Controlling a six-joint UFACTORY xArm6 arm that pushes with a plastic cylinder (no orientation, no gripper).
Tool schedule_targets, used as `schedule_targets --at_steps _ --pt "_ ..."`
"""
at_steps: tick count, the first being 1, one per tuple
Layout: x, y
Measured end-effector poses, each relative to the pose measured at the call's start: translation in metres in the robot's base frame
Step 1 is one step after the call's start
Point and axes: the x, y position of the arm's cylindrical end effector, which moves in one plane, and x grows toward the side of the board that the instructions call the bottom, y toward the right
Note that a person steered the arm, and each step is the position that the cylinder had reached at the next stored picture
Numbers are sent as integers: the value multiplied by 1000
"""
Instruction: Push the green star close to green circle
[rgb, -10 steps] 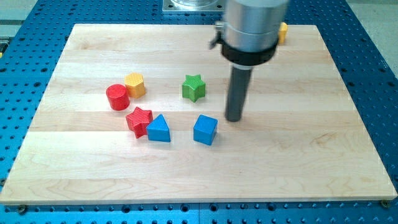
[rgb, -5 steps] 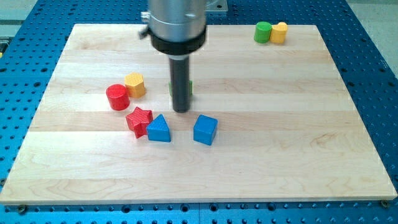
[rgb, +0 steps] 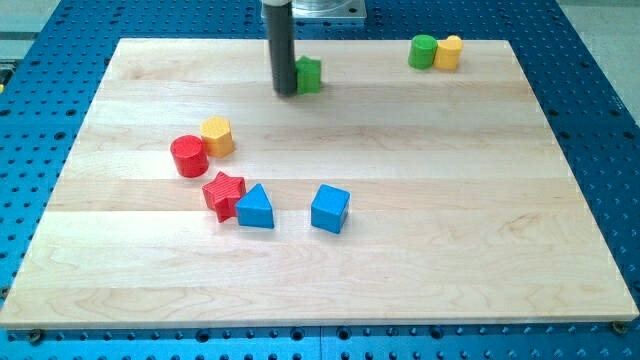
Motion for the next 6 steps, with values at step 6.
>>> schedule_targets --at_steps 6 --pt "-43 72"
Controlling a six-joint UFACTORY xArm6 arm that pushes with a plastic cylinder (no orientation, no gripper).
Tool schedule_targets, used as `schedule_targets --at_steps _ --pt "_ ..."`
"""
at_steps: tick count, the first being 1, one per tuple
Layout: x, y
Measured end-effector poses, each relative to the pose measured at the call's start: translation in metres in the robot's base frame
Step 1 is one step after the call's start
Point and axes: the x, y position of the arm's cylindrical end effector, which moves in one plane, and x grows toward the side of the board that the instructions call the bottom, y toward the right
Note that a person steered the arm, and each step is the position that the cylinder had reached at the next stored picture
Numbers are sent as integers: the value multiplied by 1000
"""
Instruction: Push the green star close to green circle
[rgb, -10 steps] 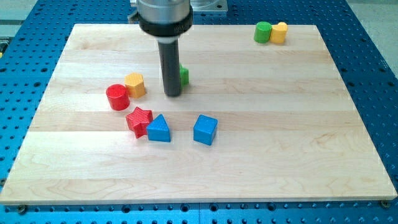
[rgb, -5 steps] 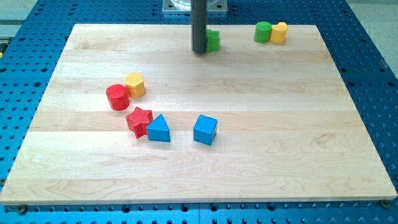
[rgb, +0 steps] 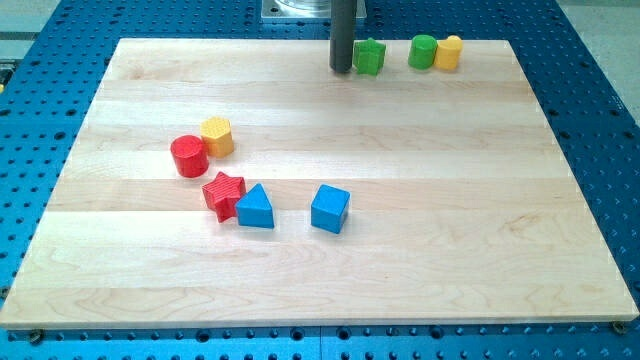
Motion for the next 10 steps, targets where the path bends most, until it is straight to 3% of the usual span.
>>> schedule_targets --at_steps 1,3,5,7,10 --pt "-5 34" --pt "29 10" --pt "38 36" --pt "35 68" --pt "16 52"
